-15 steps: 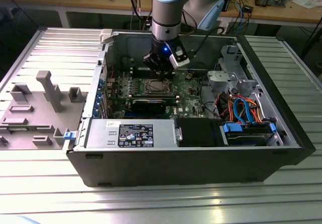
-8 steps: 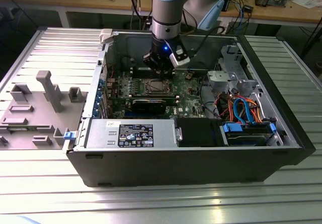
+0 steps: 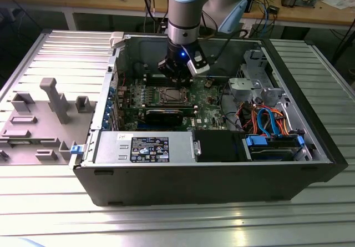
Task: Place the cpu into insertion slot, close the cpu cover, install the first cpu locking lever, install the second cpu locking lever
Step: 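Install the first cpu locking lever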
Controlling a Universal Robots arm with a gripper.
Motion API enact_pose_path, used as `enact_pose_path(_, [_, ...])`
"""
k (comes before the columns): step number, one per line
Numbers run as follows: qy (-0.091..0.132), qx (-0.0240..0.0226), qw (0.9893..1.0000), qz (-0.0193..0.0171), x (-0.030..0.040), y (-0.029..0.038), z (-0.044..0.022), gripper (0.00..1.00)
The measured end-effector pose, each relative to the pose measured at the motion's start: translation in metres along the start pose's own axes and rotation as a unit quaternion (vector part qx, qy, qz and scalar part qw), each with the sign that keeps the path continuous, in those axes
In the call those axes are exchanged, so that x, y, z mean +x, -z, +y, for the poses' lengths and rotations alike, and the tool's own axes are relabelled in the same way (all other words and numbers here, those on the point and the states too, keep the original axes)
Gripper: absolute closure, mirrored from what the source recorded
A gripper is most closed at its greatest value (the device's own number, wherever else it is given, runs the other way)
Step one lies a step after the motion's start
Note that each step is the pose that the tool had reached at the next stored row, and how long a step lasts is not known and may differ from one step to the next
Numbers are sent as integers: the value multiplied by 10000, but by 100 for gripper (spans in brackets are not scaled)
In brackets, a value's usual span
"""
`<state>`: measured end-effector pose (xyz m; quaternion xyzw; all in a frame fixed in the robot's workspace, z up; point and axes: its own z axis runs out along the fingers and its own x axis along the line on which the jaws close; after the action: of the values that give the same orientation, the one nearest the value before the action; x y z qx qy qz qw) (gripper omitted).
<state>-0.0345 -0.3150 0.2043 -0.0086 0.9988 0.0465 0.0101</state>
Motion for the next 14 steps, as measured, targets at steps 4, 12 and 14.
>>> enact_pose_path(4, [0,1,10000,1,1,-11,-10,89])
enact_pose_path(12, [-1,-58,10000,-1,1,-28,-14,89])
enact_pose_path(14, [-1,-98,10000,-4,-2,-37,-11,89])
